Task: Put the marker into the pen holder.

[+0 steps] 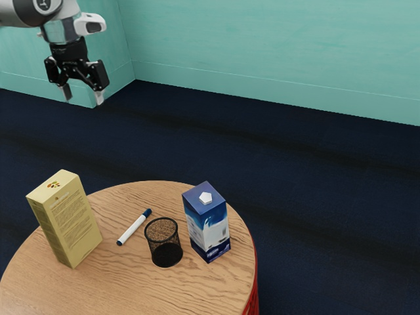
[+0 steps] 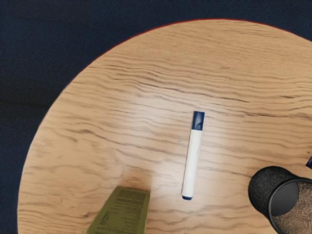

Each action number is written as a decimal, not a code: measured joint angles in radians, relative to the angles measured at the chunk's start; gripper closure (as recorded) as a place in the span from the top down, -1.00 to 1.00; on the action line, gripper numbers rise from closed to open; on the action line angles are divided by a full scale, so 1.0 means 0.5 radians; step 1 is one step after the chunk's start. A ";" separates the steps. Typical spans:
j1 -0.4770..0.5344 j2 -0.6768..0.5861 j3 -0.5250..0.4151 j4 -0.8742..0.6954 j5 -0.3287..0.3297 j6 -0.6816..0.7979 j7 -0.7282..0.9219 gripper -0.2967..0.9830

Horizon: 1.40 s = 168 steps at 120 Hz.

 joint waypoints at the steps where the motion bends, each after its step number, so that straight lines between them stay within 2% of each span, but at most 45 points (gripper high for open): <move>1: 0.001 0.000 -0.001 0.005 0.001 0.000 0.000 0.54; 19: -0.019 0.041 -0.012 0.037 0.008 0.007 0.007 0.54; 42: -0.150 0.176 -0.010 -0.022 0.006 0.069 0.014 0.54; 55: -0.144 0.252 -0.011 -0.292 -0.017 0.256 0.017 0.54; 80: -0.144 0.462 -0.026 -0.599 -0.029 0.683 0.015 0.54; 119: -0.143 0.535 -0.023 -1.061 -0.027 1.378 0.070 0.54; 141: -0.140 0.630 -0.023 -1.064 -0.030 1.657 0.169 0.54; 168: -0.143 0.634 -0.017 -1.144 -0.038 1.784 0.264 0.54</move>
